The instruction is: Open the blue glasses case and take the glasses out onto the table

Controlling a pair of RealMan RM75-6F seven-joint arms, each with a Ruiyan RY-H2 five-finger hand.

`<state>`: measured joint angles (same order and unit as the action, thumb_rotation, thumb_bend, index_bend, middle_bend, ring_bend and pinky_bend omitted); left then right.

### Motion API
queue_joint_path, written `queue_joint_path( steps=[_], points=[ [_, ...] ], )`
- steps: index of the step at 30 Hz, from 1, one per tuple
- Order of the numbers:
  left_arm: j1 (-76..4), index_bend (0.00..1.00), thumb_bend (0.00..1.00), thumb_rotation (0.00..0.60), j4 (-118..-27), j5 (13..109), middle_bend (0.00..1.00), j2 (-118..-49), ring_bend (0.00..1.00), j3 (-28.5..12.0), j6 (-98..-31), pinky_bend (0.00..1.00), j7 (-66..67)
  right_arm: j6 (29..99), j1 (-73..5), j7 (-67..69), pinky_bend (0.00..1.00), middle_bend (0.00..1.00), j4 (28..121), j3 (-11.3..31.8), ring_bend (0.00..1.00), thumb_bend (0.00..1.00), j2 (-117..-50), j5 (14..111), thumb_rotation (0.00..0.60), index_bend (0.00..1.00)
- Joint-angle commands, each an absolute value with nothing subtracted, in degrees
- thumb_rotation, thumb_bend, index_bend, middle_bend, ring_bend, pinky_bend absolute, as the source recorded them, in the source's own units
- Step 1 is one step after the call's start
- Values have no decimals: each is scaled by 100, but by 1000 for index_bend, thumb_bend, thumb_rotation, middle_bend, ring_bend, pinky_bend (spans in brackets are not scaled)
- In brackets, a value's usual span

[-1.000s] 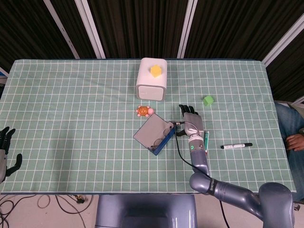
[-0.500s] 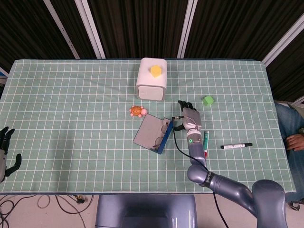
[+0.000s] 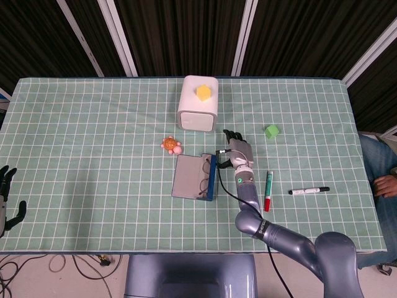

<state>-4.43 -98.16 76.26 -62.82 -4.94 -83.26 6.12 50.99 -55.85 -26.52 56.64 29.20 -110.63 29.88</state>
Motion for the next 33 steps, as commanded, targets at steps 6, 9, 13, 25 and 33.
queue_joint_path(
  steps=[6,9,13,25,33],
  points=[
    [-437,28,461,600,-9818,7588,0,-6269,0,-505,-8315,0,588,4806,-5913,-2452,203,132,5101,3129,67,105,-11291,2938,600,118],
    [-434,28,462,600,-9825,7544,0,-6261,0,-523,-8309,0,563,4757,-6013,-2404,203,132,4920,3164,67,105,-11373,2960,600,118],
    [-439,28,462,600,-9819,7498,0,-6252,0,-545,-8293,0,549,4671,-6122,-2344,203,132,4771,3200,67,106,-11469,2974,600,118],
    [-429,28,461,600,-9831,7455,0,-6250,0,-548,-8285,0,558,5035,-5899,-2285,203,132,5137,3036,66,106,-11052,3462,600,118],
    [-445,28,461,600,-9855,7457,0,-6277,0,-546,-8268,0,596,5299,-5178,-2635,204,171,7167,2679,90,172,-9753,3564,600,118]
  ],
)
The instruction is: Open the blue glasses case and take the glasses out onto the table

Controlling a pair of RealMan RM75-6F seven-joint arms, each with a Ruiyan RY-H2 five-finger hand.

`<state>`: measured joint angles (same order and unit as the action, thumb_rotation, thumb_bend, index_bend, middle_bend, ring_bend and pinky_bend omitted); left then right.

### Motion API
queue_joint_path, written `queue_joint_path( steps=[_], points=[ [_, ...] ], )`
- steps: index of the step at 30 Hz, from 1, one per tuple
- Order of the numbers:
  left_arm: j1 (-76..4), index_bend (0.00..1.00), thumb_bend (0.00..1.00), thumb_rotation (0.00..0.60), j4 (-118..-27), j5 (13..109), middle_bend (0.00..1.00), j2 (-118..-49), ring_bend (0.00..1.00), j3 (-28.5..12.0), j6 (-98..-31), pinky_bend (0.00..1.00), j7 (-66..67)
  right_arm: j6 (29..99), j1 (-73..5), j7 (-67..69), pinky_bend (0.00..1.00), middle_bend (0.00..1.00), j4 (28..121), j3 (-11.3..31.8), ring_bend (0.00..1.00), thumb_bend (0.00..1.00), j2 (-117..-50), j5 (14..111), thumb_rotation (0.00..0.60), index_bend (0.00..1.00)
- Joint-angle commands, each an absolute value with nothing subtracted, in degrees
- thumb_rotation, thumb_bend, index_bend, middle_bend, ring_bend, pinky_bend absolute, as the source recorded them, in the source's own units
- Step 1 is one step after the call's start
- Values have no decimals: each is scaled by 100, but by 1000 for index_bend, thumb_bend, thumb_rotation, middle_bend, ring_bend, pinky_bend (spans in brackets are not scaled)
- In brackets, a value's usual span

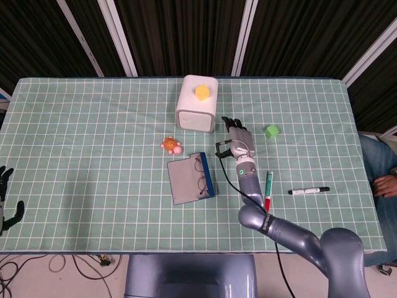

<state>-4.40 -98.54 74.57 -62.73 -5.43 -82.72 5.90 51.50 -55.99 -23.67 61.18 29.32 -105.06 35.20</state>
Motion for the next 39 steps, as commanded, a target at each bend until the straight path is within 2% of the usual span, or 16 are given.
queue_joint_path(
  steps=[1,6,12,18,24,30,39],
  points=[
    [-450,28,462,600,-9857,7456,0,-6282,0,-544,-8261,0,602,5306,-5104,-2721,204,176,7461,2616,99,192,-9566,3528,600,118],
    [-460,28,462,600,-9868,7448,0,-6301,0,-536,-8240,0,644,5403,-4856,-3023,204,208,8641,2270,119,287,-8845,3557,600,118],
    [-465,29,461,600,-9868,7443,0,-6306,0,-532,-8229,0,650,5605,-4704,-3219,203,214,9382,1847,125,362,-8415,3996,600,117],
    [-470,29,462,600,-9880,7444,0,-6310,0,-513,-8198,0,652,5816,-4613,-3565,203,109,9888,1340,69,367,-8079,4571,600,160],
    [-476,29,462,600,-9904,7411,0,-6313,0,-516,-8177,0,663,6002,-4649,-3988,203,3,10175,1016,0,368,-8001,4773,600,258],
    [-477,29,461,600,-9921,7373,0,-6309,0,-527,-8170,0,664,6020,-4727,-4193,203,0,10507,872,0,368,-7997,4674,600,302],
    [-477,29,462,600,-9924,7360,0,-6307,0,-527,-8168,0,668,6072,-4891,-4308,203,0,10561,790,0,369,-8410,4734,600,312]
  ],
)
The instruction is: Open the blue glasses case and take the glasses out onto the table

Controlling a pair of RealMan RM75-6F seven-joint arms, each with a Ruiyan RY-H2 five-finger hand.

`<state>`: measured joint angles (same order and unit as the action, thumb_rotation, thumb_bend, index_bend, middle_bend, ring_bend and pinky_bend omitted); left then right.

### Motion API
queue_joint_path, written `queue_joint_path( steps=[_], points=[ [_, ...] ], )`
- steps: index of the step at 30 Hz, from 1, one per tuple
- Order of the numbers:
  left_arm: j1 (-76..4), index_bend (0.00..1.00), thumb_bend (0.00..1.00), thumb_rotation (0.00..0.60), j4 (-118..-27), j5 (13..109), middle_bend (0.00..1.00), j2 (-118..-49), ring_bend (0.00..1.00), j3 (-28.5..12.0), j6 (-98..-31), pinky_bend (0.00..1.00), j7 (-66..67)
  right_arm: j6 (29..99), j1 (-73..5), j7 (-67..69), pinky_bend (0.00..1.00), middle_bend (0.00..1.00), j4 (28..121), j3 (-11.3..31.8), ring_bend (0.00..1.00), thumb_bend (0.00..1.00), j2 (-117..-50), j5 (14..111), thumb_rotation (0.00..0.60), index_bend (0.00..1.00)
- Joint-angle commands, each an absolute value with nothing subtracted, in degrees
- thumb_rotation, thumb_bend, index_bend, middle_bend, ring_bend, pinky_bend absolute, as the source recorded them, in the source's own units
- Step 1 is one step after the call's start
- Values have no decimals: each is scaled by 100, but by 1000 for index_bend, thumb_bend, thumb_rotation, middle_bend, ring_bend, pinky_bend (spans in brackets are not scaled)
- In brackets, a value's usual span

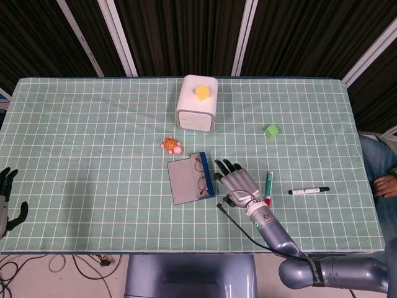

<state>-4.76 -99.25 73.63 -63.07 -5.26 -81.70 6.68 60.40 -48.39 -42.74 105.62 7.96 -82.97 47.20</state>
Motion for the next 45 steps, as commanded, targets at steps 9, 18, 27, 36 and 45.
queue_joint_path(
  steps=[9,18,27,36,45],
  points=[
    [-482,29,462,600,-9924,7342,0,-6298,0,-532,-8151,0,649,6125,-5028,-4474,203,0,10561,675,0,378,-8719,4729,600,331],
    [-483,29,462,600,-9915,7337,0,-6296,0,-535,-8153,0,642,6155,-5035,-4488,203,0,10409,511,0,378,-8956,4770,600,332],
    [-483,29,462,600,-9910,7333,0,-6292,0,-540,-8158,0,634,6148,-5038,-4449,203,0,10192,461,0,379,-9123,4782,600,332],
    [-485,29,461,600,-9905,7331,0,-6293,0,-543,-8160,0,628,6153,-5022,-4431,203,0,10060,437,0,380,-9194,4751,600,332],
    [-484,29,462,600,-9902,7328,0,-6295,0,-545,-8166,0,632,6137,-4962,-4391,203,0,9932,363,0,382,-9187,4725,600,338]
  ],
)
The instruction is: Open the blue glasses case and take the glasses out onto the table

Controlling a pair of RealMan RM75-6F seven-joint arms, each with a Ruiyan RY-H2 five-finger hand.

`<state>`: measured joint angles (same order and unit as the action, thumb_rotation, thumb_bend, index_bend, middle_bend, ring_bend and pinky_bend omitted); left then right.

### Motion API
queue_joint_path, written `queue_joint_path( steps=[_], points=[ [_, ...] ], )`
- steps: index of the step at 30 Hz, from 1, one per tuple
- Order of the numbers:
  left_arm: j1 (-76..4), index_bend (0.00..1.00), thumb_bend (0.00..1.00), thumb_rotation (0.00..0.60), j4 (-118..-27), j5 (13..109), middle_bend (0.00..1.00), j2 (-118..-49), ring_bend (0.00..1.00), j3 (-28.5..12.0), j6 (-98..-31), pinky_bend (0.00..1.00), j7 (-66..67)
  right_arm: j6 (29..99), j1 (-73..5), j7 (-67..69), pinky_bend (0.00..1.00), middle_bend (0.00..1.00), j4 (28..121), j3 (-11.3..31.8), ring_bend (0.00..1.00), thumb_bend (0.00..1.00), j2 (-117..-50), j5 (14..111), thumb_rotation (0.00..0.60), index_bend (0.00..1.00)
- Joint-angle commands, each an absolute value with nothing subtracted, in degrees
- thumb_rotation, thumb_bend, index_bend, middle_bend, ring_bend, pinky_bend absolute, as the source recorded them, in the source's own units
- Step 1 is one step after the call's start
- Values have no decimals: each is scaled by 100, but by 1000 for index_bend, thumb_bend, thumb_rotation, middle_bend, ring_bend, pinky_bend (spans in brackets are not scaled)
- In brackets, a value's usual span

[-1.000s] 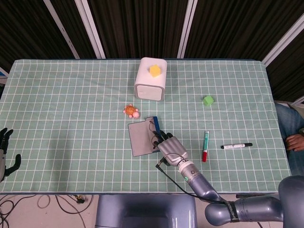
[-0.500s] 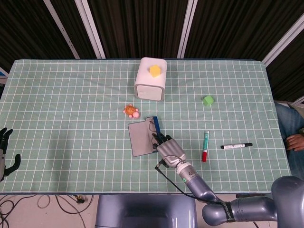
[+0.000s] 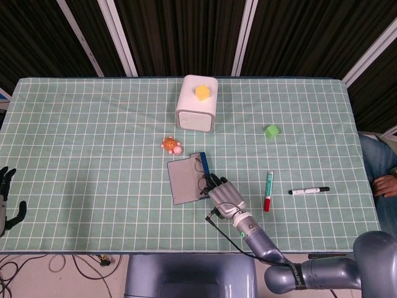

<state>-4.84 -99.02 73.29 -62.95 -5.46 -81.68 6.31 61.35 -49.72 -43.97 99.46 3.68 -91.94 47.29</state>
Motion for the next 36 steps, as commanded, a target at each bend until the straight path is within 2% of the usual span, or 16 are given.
queue_joint_path(
  steps=[1,36],
  points=[
    [-485,29,462,600,-9902,7330,0,-6296,0,-544,-8167,0,634,6139,-4954,-4379,203,0,9925,365,0,383,-9179,4718,600,340],
    [-483,29,462,600,-9918,7318,0,-6297,0,-539,-8162,0,642,5965,-5011,-4431,203,0,9825,420,0,397,-8882,4315,600,360]
  ],
)
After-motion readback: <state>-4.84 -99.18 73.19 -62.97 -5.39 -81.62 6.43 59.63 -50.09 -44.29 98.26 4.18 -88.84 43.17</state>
